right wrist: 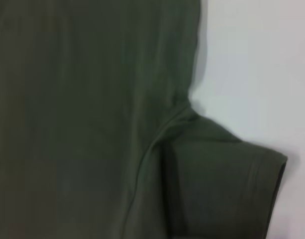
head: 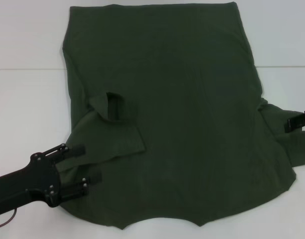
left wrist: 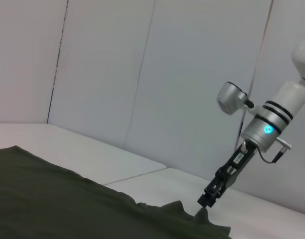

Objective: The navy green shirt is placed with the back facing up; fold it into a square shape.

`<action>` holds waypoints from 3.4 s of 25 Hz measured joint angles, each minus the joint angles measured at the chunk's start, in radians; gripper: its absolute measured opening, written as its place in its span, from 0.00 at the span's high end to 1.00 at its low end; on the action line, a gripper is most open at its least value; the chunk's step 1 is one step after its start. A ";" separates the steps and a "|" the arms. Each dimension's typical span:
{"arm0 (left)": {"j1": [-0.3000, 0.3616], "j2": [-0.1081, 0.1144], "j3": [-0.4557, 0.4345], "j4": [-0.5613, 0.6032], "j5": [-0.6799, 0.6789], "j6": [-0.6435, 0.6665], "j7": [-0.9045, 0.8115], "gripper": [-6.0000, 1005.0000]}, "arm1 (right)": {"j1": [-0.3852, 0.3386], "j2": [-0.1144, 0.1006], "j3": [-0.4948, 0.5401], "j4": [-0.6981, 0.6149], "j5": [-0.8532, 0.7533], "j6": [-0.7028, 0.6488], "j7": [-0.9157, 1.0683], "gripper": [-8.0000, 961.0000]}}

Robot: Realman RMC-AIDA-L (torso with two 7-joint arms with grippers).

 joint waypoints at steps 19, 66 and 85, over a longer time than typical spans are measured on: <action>-0.005 0.000 0.004 -0.003 0.000 -0.013 0.004 0.18 | -0.001 0.006 -0.010 0.066 -0.002 0.097 -0.008 0.17; -0.005 0.000 -0.002 -0.024 0.001 -0.014 -0.003 0.18 | -0.051 -0.021 0.037 -0.028 0.016 0.111 -0.014 0.97; -0.010 0.002 -0.002 -0.020 0.000 -0.020 -0.015 0.18 | 0.075 0.026 -0.079 -0.104 0.156 0.010 -0.036 0.94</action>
